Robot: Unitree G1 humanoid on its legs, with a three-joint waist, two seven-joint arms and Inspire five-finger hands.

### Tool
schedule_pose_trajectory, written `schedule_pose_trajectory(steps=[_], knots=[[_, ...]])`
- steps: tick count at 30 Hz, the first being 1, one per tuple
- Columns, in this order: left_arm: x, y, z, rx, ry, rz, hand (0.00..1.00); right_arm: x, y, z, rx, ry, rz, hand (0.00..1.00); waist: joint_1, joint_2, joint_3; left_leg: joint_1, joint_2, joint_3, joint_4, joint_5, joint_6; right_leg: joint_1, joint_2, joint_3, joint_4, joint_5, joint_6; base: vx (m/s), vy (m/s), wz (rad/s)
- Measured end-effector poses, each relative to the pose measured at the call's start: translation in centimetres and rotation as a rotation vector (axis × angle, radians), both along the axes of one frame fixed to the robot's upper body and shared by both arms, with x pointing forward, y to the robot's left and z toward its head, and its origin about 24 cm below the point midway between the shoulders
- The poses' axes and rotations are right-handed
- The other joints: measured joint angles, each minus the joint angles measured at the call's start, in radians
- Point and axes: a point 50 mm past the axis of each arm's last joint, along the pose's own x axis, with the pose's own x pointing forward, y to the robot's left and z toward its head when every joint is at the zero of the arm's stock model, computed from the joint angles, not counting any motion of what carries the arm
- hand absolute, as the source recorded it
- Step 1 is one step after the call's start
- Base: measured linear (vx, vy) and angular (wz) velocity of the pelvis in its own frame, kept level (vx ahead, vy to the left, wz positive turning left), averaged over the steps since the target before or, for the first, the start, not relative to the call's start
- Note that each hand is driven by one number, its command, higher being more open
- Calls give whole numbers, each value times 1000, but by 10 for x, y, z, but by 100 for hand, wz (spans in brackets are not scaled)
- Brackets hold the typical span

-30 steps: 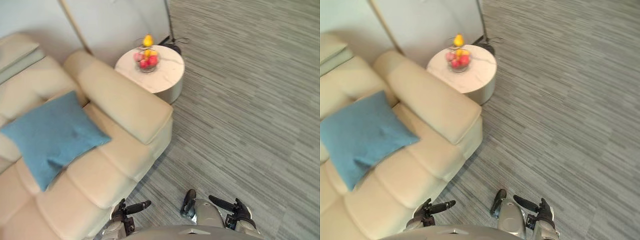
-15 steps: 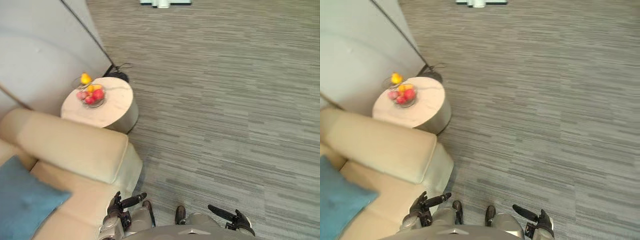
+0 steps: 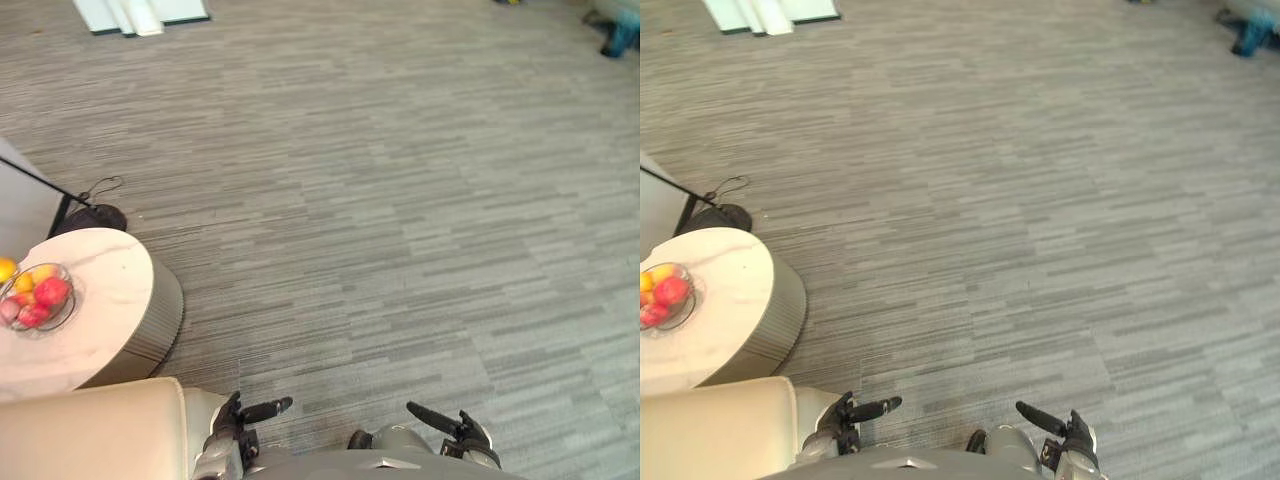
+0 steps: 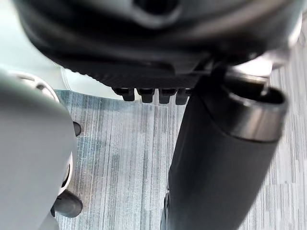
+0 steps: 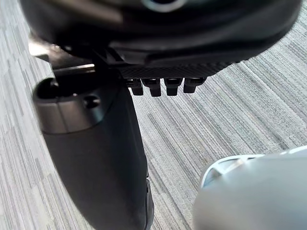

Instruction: Pick up cushions and gather them together orderly.

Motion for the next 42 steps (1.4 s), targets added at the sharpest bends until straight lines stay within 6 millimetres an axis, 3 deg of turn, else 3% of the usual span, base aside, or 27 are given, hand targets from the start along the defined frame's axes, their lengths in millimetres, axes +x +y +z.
schedule_pose_trajectory(steps=[2,4,6,7,8,9,10,12,16,17,18,19,20,22,25,26,27,28,29,32,33,34,35,37,38,41,42], knots=[[-2,-3,-1,-7,8,-3,100,5,-1,1,-1,-8,3,100,1,24,5,-4,1,-9,-69,122,7,3,32,17,-3,-3,-4,-7,66,-53],[-2,5,0,15,14,-5,100,9,12,1,29,-30,6,100,-2,0,14,-8,5,1,-32,118,0,21,34,33,-34,-5,0,8,-6,-34],[2,11,2,30,4,-8,100,7,17,-1,44,-24,2,100,-3,-22,28,-42,20,10,76,82,-6,53,37,43,-82,-7,6,9,-49,-13],[1,12,2,29,7,2,100,5,18,-2,51,-21,-13,100,0,-27,34,-84,47,12,215,40,-6,83,43,47,-122,-6,10,4,-54,-30],[0,14,2,22,0,42,100,2,17,-1,54,-29,-34,100,3,-20,40,-141,101,13,425,8,17,130,62,65,-158,-2,14,4,-61,-29],[0,15,2,22,0,44,100,2,17,-1,54,-30,-34,100,3,-19,41,-143,102,13,434,8,17,131,62,66,-159,-2,14,38,-42,-58],[-1,14,3,13,-19,93,100,2,15,0,45,-47,-39,100,18,4,41,-252,169,-25,685,-45,30,180,93,115,-176,-5,1,49,-9,-61],[3,8,4,-5,-38,98,100,2,11,1,28,-48,-43,100,37,26,39,-295,157,-66,638,-76,29,190,95,182,-175,-7,-1,67,46,-103],[7,4,6,-15,-65,105,100,2,12,1,27,-46,-47,100,54,21,41,-345,59,-201,359,-45,12,187,65,312,-175,-24,9,153,131,-110],[5,1,5,-24,-61,111,100,-3,11,1,23,-38,-50,100,55,27,37,-337,33,-250,245,-8,0,189,58,360,-172,-40,28,229,196,-116],[3,1,4,-27,-55,119,100,-6,10,0,20,-27,-54,100,58,26,29,-321,22,-268,219,64,-4,192,52,405,-166,-57,47,294,222,-119],[1,2,4,-25,-51,120,100,-8,11,0,21,-23,-56,100,59,30,16,-316,14,-267,217,89,3,192,45,427,-168,-63,57,335,217,-107],[-1,5,4,-16,-48,121,100,-11,14,-2,30,-16,-60,100,60,9,-1,-318,2,-246,240,80,16,192,27,461,-171,-70,78,429,215,-97],[-4,13,4,1,-40,126,100,-17,23,-4,55,-1,-68,100,62,-32,-31,-294,-6,-154,298,-7,29,176,-25,481,-117,-93,127,497,158,-125],[-8,9,1,-13,-18,133,100,-16,18,-3,48,-15,-61,100,77,-28,-40,-187,-3,-35,292,-59,45,64,-59,485,173,-107,206,415,131,-118],[-7,5,1,-11,-14,98,100,-10,13,0,39,-43,-53,100,67,-12,-36,-108,1,6,258,-79,51,-75,-94,444,471,-56,304,451,108,-91],[-7,5,1,-11,-13,92,100,-10,13,0,38,-43,-53,100,65,-11,-35,-101,1,8,254,-80,49,-83,-98,433,491,-56,304,457,72,-84],[-7,2,0,-7,2,44,100,-3,8,2,33,-61,-62,100,44,2,-29,-22,12,38,204,-80,49,-144,-155,289,595,-80,242,425,-24,-64],[-4,0,0,-6,1,21,100,3,5,4,25,-73,-55,100,40,17,-19,46,35,74,162,-79,48,-179,-193,139,590,-117,172,435,-62,-79],[-3,2,0,-2,4,18,100,13,4,6,12,-84,-15,100,35,19,-13,113,87,115,129,-73,38,-256,-208,-112,450,-132,108,515,-199,-67],[-4,4,0,8,14,6,100,15,5,6,10,-86,-11,100,27,1,-7,145,93,119,115,-68,20,-299,-154,-121,257,-52,78,483,-322,-46],[-4,6,0,14,17,2,100,14,6,6,11,-85,-8,100,26,-7,-8,151,84,119,115,-69,5,-299,-144,-111,208,4,55,405,-302,-56],[-9,2,-3,7,43,-14,100,17,2,7,6,-90,-8,100,26,16,2,179,114,115,115,-71,-11,-287,-96,-86,209,43,-27,509,-395,-57],[2,-9,-2,-10,27,-70,100,24,-6,11,-21,-110,-16,100,17,39,19,152,131,30,155,-67,-26,-269,-60,-69,201,-9,-48,441,-370,-42],[6,-11,-1,-11,18,-83,100,20,-7,9,-17,-91,-25,100,15,41,22,139,134,15,181,-59,-35,-239,-50,-71,182,-26,-41,408,-369,5],[14,-14,3,-9,-17,-92,100,8,-4,4,-5,-49,-53,100,7,47,31,0,225,-63,583,91,-15,-96,8,-77,102,-70,-27,332,-283,1],[18,-13,5,-12,-36,-76,100,7,-3,4,-6,-53,-54,100,10,47,38,-81,267,-92,785,78,1,-52,31,-71,77,-77,-29,248,-163,-26]])
